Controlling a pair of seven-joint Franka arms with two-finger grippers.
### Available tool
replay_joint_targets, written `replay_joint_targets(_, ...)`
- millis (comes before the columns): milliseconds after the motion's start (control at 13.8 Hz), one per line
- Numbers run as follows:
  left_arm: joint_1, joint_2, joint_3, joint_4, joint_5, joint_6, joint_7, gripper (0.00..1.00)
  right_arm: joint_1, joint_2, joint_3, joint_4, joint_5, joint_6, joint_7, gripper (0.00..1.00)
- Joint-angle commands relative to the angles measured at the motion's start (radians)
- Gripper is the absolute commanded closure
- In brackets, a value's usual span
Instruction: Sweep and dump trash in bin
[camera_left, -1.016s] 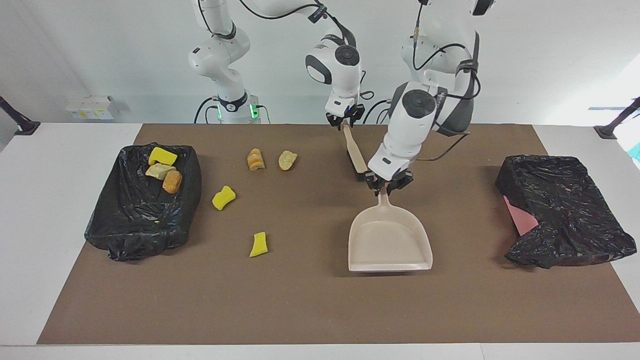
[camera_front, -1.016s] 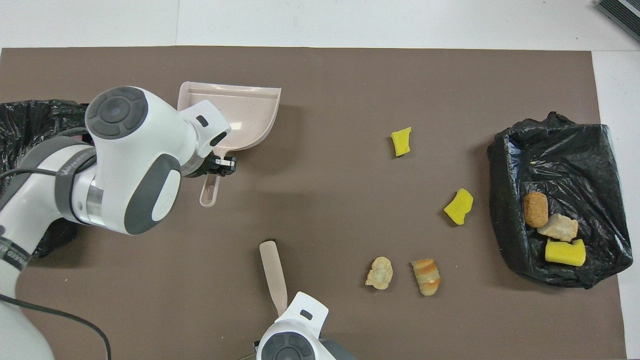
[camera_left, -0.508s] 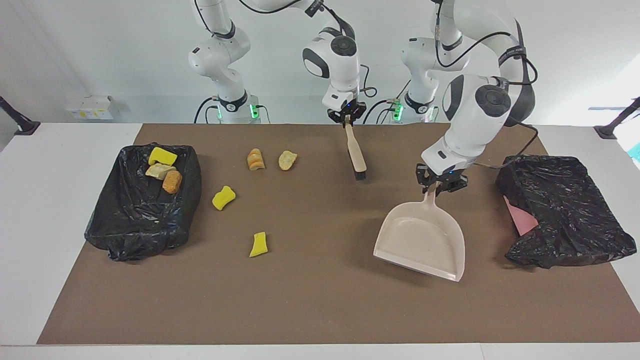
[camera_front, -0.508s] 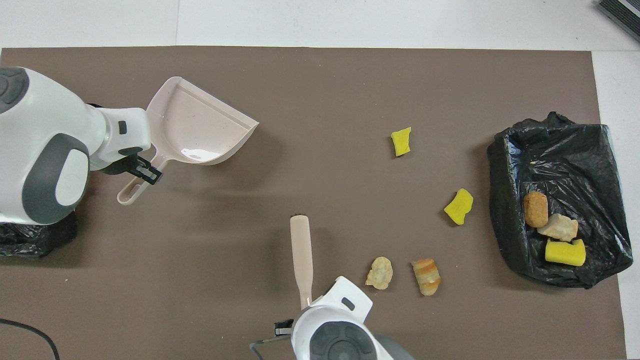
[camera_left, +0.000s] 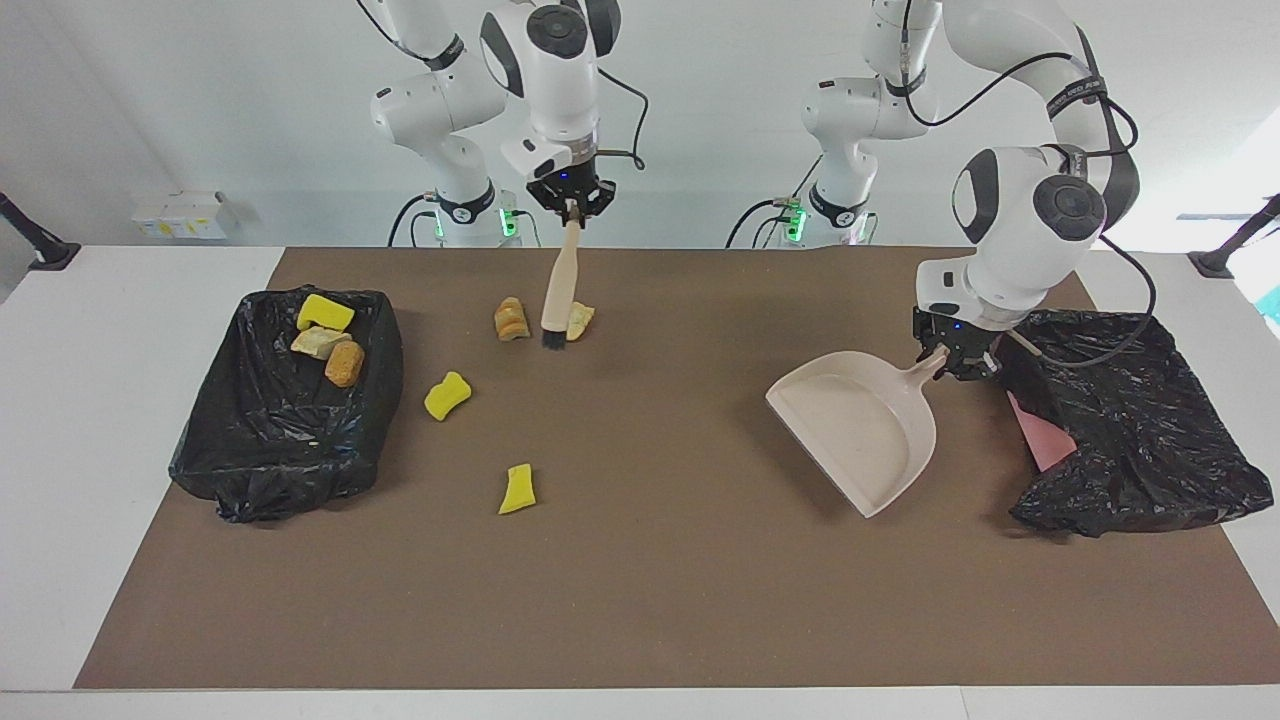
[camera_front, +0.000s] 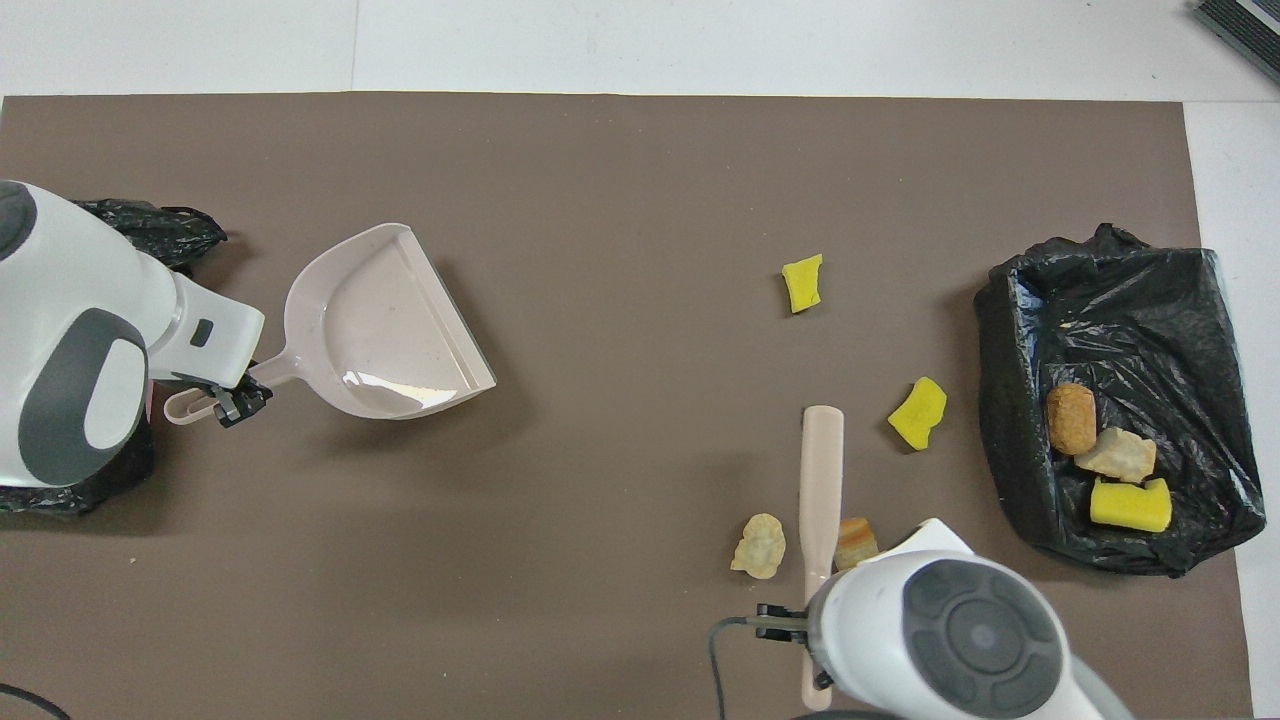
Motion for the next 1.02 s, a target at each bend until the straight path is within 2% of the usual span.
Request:
replay_joint_targets(0, -0.111, -0.123, 0.006, -0.166, 0.081, 0.079, 0.03, 1.0, -0.128, -0.063, 0.014, -0.09, -0.014, -0.012, -0.102, 1.0)
replay_joint_targets(218, -0.231, -0.164, 0.004, -0.241, 0.118, 0.084, 0.028, 1.0, -0.167, -0.138, 0.014, -0.179, -0.019, -0.032, -0.127, 1.0)
replay_joint_targets(363, -0.284, -0.213, 0.003, -0.307, 0.187, 0.097, 0.028, 1.0, -0.164, -0.162, 0.015, -0.234, -0.017, -0.038, -0.124, 1.0)
replay_joint_targets(580, -0.354, -0.273, 0.001, -0.398, 0.19, 0.13, 0.016, 1.0, -0.152, -0.184, 0.018, -0.318, -0.017, -0.032, -0.118, 1.0)
replay_joint_targets(943, -0.463, -0.273, 0.0, -0.451, 0.189, 0.175, -0.166, 1.0, -0.147, -0.195, 0.018, -0.378, 0.018, -0.005, -0.125, 1.0)
